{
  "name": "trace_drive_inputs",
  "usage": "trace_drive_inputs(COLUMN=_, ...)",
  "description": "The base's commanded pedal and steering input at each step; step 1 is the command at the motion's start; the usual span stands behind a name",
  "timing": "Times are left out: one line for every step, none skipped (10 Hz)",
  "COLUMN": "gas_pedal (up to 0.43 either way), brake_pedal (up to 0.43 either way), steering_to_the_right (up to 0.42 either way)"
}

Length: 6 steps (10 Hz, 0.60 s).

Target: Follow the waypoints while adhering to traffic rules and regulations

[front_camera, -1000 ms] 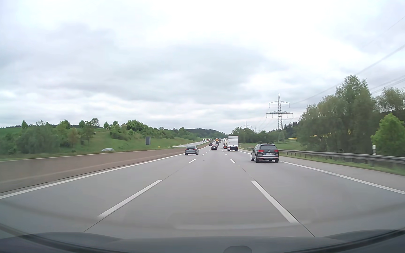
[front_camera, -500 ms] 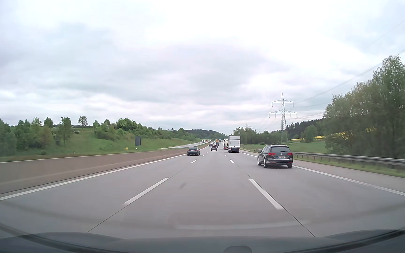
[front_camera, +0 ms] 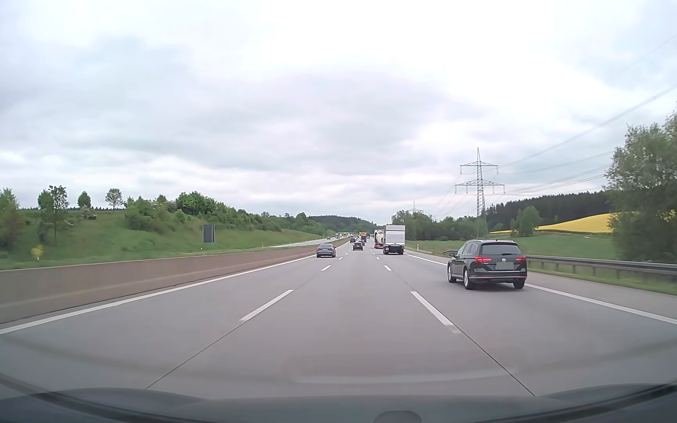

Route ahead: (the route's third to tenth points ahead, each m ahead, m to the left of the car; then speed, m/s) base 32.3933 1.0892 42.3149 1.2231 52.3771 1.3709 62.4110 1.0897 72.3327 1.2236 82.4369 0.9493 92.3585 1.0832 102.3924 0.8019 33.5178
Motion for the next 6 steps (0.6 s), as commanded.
trace_drive_inputs(gas_pedal=0.287, brake_pedal=0.0, steering_to_the_right=-0.001)
trace_drive_inputs(gas_pedal=0.287, brake_pedal=0.0, steering_to_the_right=-0.002)
trace_drive_inputs(gas_pedal=0.287, brake_pedal=0.0, steering_to_the_right=-0.001)
trace_drive_inputs(gas_pedal=0.287, brake_pedal=0.0, steering_to_the_right=-0.002)
trace_drive_inputs(gas_pedal=0.287, brake_pedal=0.0, steering_to_the_right=-0.002)
trace_drive_inputs(gas_pedal=0.287, brake_pedal=0.0, steering_to_the_right=-0.002)
